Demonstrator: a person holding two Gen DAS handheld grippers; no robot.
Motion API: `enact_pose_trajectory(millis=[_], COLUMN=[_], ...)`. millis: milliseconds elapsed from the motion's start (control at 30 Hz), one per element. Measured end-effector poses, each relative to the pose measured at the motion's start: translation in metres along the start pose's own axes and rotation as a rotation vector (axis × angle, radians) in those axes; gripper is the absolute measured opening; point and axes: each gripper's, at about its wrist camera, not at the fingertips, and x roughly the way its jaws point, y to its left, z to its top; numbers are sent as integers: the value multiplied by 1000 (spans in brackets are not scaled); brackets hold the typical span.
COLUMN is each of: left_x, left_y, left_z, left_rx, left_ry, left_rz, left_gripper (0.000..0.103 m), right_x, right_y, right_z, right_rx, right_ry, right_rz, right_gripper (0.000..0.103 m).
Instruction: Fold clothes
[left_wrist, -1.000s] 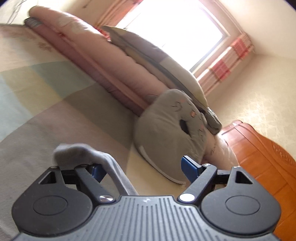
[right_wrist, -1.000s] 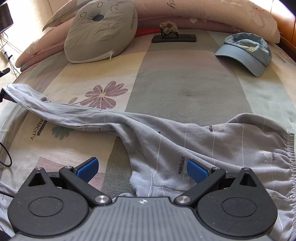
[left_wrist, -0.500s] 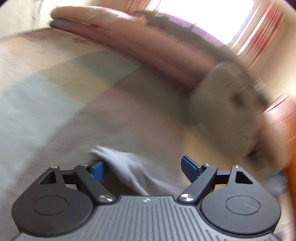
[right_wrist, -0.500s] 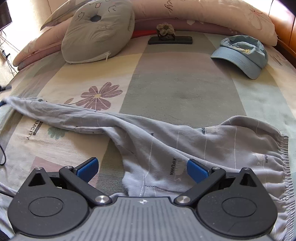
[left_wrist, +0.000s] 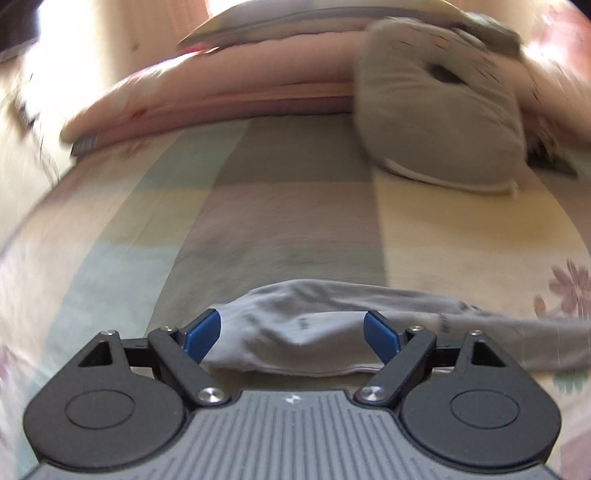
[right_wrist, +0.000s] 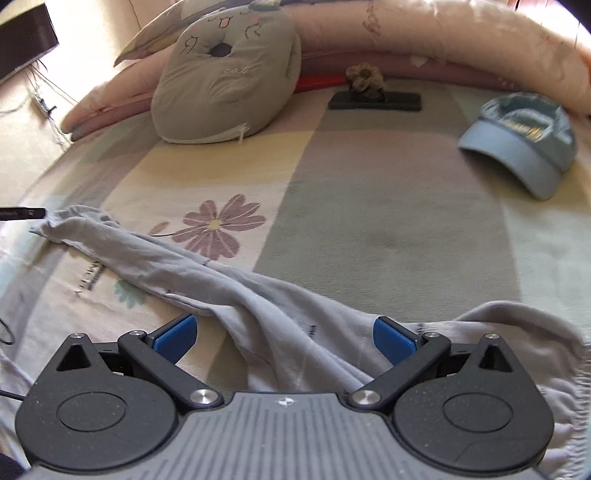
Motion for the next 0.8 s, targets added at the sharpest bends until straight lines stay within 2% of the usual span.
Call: enact_pose_trajectory(millis=[100,233,300,400,533,633,700,733,800], left_x=[-10,-11,-4,13,26,22,20,21,20], left_y=[-36,-98,-133,-182,-232,-252,-262,-262,-256], left_z=[8,15,16,15,7,-9,-21,-27,-42], left_rx=[106,195,238,301,351,436,480,482,458], left_ry=[-13,-27,-19,-7,28,21,28,50,96], left_rz=[-31,-190,-268,-325,-336,-349,-352,-344,-338], left_gripper=[85,86,86,86,86,86,86,86,86], right_x=[7,8,9,10,20,26,31,31,24], right_y=[-2,-5,-11,-20,-31,-28,-19,-15,-5], right_z=[1,7,12,21,29,21,6,-2,-20], right_rx=[17,-9,-11,-14,4,-19,-62,-87,-118], right_ry=[13,-10,-15,-21,6,54,102,116,90], right_rz=[43,33,-55,-190,-314,-283,-304,-311,-332], right_gripper=[103,103,103,103,103,103,103,103,103])
